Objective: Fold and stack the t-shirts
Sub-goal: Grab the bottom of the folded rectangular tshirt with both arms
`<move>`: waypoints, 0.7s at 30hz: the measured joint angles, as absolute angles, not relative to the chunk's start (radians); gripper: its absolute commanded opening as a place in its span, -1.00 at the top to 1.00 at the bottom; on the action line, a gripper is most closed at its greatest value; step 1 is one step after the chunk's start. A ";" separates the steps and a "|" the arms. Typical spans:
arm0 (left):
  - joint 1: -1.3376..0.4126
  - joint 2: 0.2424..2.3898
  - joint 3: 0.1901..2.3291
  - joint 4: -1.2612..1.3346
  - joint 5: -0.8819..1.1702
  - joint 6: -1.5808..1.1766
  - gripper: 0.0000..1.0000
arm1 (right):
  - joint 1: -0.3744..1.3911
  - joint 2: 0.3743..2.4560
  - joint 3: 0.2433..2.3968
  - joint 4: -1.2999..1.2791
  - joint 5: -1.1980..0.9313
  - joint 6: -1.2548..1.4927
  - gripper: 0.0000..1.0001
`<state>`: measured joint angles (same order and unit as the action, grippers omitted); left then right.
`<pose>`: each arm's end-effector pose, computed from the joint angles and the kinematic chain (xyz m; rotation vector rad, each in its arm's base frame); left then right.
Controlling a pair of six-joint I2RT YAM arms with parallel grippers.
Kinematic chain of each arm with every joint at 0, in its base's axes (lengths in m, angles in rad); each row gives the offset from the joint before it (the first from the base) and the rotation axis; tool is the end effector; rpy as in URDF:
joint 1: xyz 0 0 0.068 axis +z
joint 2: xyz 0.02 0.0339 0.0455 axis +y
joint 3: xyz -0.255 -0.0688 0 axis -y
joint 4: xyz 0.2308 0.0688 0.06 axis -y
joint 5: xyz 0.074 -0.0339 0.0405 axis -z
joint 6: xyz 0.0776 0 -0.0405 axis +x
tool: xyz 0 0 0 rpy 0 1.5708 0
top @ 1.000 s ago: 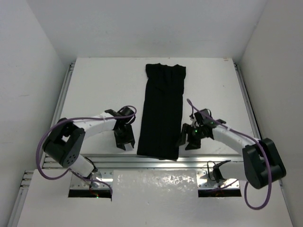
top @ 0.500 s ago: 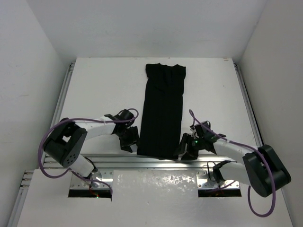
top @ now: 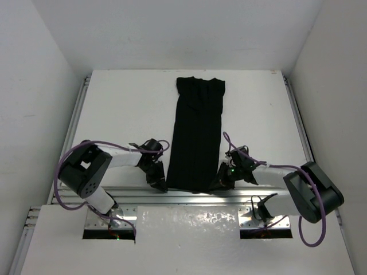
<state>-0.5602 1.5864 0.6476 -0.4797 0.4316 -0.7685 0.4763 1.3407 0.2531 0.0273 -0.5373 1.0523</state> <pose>0.1782 -0.1501 0.0749 0.2554 -2.9143 0.6424 0.1515 0.1228 0.0625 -0.6298 -2.8662 -1.1103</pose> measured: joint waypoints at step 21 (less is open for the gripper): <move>-0.590 1.404 0.614 -0.491 0.295 -0.797 0.14 | 0.481 1.139 0.263 -0.141 -0.471 1.096 1.00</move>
